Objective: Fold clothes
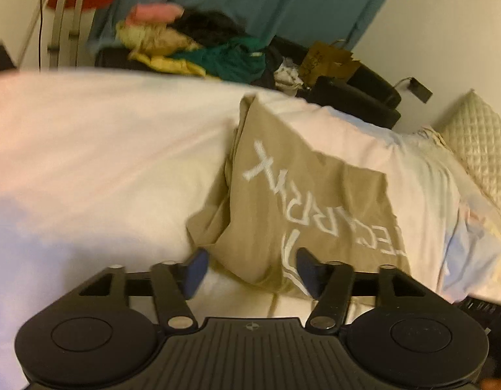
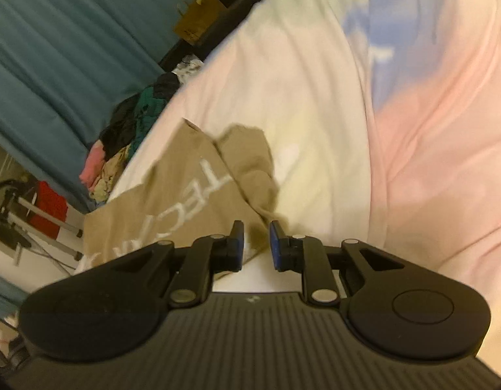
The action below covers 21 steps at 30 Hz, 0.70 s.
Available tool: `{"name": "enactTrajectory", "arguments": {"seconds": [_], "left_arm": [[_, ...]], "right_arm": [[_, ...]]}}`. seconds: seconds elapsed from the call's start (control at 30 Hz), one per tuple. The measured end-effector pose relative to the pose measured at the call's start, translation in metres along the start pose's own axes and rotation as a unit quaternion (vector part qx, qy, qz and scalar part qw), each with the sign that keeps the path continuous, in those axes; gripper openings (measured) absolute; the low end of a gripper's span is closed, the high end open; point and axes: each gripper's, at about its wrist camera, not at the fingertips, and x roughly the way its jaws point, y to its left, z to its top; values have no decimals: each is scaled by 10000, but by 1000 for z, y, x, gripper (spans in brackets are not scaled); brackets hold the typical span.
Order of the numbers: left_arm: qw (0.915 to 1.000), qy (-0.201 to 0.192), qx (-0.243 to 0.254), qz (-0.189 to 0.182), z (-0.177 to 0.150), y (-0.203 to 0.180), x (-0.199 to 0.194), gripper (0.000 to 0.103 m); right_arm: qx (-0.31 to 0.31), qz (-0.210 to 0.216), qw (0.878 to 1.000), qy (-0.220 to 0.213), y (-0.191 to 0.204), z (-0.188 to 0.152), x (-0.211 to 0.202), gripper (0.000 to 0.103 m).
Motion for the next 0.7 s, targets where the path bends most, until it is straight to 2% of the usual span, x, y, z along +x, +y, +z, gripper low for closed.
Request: {"name": "enactTrajectory", "arguments": {"seconds": [0.07, 0.13, 0.17, 0.2, 0.27, 0.33, 0.37, 0.4, 0.53, 0.7], "left_arm": [[9997, -219, 132, 31, 6, -9, -33, 85], [9985, -446, 316, 45, 11, -21, -66, 90], [9975, -566, 429, 53, 12, -28, -85, 97], [9962, -686, 543, 61, 12, -35, -103, 99], [9916, -1002, 821, 32, 10, -53, -138, 101], [9861, -1264, 1077, -30, 5, -69, -176, 103], [9842, -1350, 1145, -13, 3, -80, -188, 103], [9825, -1421, 1203, 8, 0, -88, -202, 103], [9777, -1696, 1234, -70, -23, -106, -266, 103], [9697, -2023, 1361, 149, -60, -120, -328, 103]], "right_arm": [[-257, 82, 9995, -140, 15, 4, -28, 21], [-531, 192, 9980, -290, 31, 8, -57, 22], [-680, 303, 9966, -343, 37, 10, -72, 23], [-834, 436, 9948, -387, 45, 10, -88, 26], [-1118, 683, 9902, -481, 57, 12, -118, 41], [-1374, 880, 9843, -672, 67, 9, -153, 86], [-1498, 973, 9808, -779, 71, 7, -170, 93], [-1646, 1045, 9767, -892, 75, 5, -188, 90], [-2236, 1023, 9624, -1157, 88, -11, -249, 90], [-2695, 988, 9463, -1490, 91, -37, -302, 90]]}}
